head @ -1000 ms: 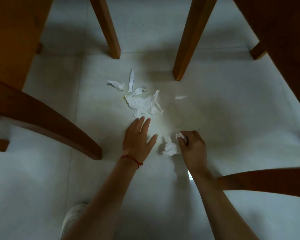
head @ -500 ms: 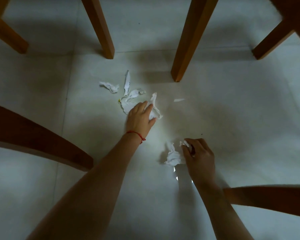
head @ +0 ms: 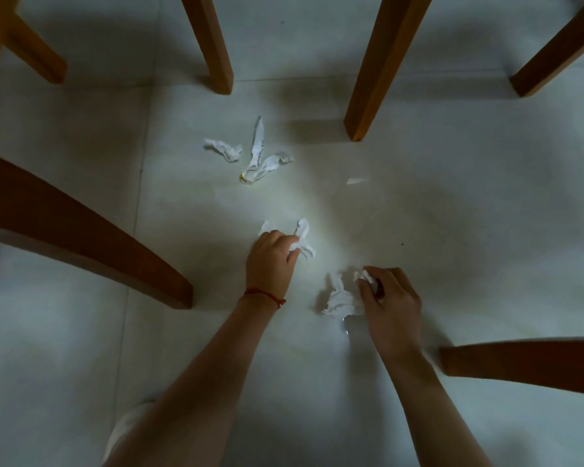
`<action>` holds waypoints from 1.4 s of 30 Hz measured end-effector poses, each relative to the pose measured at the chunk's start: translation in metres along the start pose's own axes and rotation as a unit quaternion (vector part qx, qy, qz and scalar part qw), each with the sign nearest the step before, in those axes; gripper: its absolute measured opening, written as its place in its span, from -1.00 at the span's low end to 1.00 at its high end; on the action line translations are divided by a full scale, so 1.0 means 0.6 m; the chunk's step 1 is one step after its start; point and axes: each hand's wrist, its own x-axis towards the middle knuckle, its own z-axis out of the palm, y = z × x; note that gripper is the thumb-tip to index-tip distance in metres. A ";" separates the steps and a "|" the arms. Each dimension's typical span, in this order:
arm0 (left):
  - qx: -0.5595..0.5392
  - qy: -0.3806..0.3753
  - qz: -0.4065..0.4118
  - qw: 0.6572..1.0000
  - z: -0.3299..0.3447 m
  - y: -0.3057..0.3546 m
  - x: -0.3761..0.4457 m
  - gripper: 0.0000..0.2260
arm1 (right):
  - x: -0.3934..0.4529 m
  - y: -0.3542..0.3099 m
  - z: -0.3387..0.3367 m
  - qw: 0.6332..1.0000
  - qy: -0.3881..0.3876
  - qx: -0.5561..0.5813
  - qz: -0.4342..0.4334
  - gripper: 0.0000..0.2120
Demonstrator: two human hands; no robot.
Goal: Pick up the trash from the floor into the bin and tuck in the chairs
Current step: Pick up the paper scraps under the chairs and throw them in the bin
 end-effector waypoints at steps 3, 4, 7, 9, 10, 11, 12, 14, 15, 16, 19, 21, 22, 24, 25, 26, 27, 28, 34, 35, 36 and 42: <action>-0.008 -0.003 -0.018 1.000 -0.037 0.018 -0.007 -0.77 | -0.006 -0.019 -0.016 1.000 -0.013 0.000 0.010 -0.87; -0.009 -0.005 -0.019 1.000 -0.055 0.029 -0.011 -0.76 | -0.009 -0.029 -0.027 1.000 -0.014 0.003 0.005 -0.88; 0.001 -0.039 -0.041 0.998 -0.115 0.071 -0.026 -0.85 | -0.019 -0.066 -0.068 1.000 -0.008 0.006 -0.015 -0.90; 0.002 -0.039 -0.045 0.998 -0.154 0.100 -0.035 -0.84 | -0.025 -0.092 -0.098 1.000 0.000 -0.002 -0.028 -0.90; -0.002 -0.033 -0.036 0.999 -0.172 0.114 -0.038 -0.80 | -0.028 -0.106 -0.114 0.999 0.003 -0.006 -0.035 -0.90; -0.010 -0.029 -0.027 0.999 -0.192 0.130 -0.041 -0.75 | -0.030 -0.121 -0.131 0.999 0.003 -0.009 -0.041 -0.89; -0.016 -0.023 -0.020 0.999 -0.210 0.144 -0.044 -0.73 | -0.033 -0.136 -0.149 0.999 0.000 -0.009 -0.044 -0.89; -0.019 -0.015 -0.003 1.000 -0.249 0.175 -0.048 -0.73 | -0.036 -0.169 -0.186 0.999 -0.010 -0.010 -0.039 -0.89; -0.020 -0.012 0.004 1.000 -0.270 0.191 -0.050 -0.74 | -0.038 -0.187 -0.206 0.999 -0.016 -0.014 -0.035 -0.90; -0.020 -0.008 0.010 1.000 -0.291 0.206 -0.052 -0.75 | -0.040 -0.204 -0.226 0.999 -0.021 -0.018 -0.034 -0.90; -0.016 0.000 0.021 1.000 -0.359 0.252 -0.062 -0.76 | -0.053 -0.256 -0.291 0.998 -0.031 -0.030 -0.042 -0.89; -0.017 0.009 0.028 0.999 -0.407 0.284 -0.072 -0.77 | -0.065 -0.289 -0.335 0.998 -0.031 -0.037 -0.050 -0.89; -0.015 0.015 0.033 0.999 -0.430 0.298 -0.077 -0.78 | -0.072 -0.305 -0.356 0.997 -0.030 -0.044 -0.055 -0.88; -0.015 0.023 0.036 0.999 -0.476 0.326 -0.089 -0.79 | -0.086 -0.338 -0.398 0.997 -0.026 -0.046 -0.061 -0.88; -0.018 0.023 0.035 0.999 -0.499 0.341 -0.096 -0.79 | -0.093 -0.354 -0.419 0.997 -0.026 -0.041 -0.061 -0.88; -0.017 0.023 0.035 0.999 -0.522 0.355 -0.104 -0.79 | -0.100 -0.370 -0.440 0.997 -0.028 -0.037 -0.062 -0.89; -0.014 0.024 0.034 0.999 -0.546 0.371 -0.112 -0.79 | -0.108 -0.386 -0.460 0.997 -0.033 -0.034 -0.063 -0.89; -0.009 0.025 0.033 0.999 -0.568 0.385 -0.120 -0.78 | -0.115 -0.403 -0.480 0.996 -0.038 -0.032 -0.067 -0.89; 0.015 0.075 0.010 0.997 -0.695 0.464 -0.177 -0.78 | -0.147 -0.498 -0.595 0.990 -0.063 -0.011 -0.126 -0.89; 0.015 0.086 0.002 0.996 -0.718 0.478 -0.189 -0.79 | -0.151 -0.515 -0.615 0.988 -0.066 -0.010 -0.138 -0.88; 0.017 0.098 -0.006 0.995 -0.741 0.491 -0.203 -0.79 | -0.155 -0.532 -0.636 0.986 -0.069 -0.010 -0.149 -0.88; 0.025 0.160 -0.079 0.984 -0.869 0.564 -0.297 -0.78 | -0.198 -0.626 -0.739 0.968 -0.108 -0.010 -0.224 -0.87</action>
